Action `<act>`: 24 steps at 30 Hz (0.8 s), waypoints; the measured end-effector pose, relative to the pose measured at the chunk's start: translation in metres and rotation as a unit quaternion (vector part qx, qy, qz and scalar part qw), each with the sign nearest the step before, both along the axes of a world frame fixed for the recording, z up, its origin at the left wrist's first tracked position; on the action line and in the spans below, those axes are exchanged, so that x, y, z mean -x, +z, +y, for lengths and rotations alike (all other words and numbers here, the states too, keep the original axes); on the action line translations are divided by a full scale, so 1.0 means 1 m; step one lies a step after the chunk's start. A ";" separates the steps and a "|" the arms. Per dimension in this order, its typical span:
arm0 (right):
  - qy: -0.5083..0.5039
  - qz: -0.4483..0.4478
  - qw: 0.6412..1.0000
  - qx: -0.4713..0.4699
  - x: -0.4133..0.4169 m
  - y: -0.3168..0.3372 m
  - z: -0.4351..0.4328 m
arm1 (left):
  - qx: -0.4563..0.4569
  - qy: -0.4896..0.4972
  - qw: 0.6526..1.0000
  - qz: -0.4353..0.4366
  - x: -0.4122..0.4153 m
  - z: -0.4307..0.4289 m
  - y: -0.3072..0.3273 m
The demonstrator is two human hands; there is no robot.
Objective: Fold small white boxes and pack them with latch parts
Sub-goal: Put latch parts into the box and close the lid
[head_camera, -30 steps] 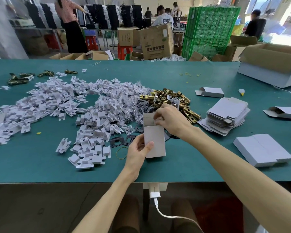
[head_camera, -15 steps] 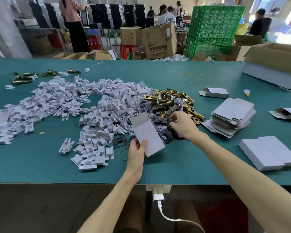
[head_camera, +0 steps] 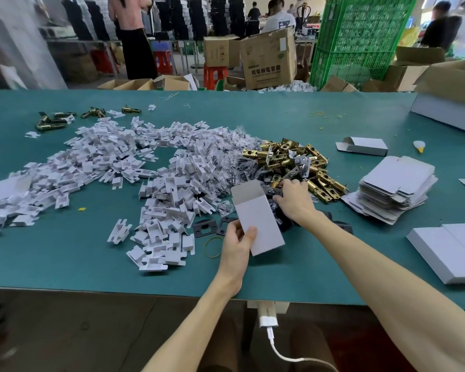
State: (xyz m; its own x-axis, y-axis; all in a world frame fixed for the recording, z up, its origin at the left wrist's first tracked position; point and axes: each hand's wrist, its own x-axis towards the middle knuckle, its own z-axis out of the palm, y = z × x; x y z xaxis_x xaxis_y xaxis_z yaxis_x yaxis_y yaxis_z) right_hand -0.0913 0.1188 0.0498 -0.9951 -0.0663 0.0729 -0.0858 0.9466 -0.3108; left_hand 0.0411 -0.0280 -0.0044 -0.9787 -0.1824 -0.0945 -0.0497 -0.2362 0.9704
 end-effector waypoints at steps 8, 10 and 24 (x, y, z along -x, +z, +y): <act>0.006 -0.015 0.999 -0.050 -0.006 -0.010 0.028 | 0.006 -0.008 1.000 0.006 0.000 0.000 -0.001; 0.019 -0.012 0.999 -0.037 -0.009 -0.012 0.037 | 0.008 -0.009 1.000 0.007 0.000 0.000 -0.001; 0.008 -0.071 0.997 0.007 -0.031 0.007 0.060 | 0.024 -0.006 1.000 0.017 -0.004 0.003 0.004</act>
State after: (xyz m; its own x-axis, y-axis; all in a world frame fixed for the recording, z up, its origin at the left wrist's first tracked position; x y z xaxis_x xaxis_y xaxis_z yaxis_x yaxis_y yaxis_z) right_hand -0.0607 0.1791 0.0573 -0.9943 -0.0825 -0.0679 -0.0552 0.9406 -0.3349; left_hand 0.0455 -0.0252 -0.0007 -0.9833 -0.1745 -0.0520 -0.0182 -0.1896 0.9817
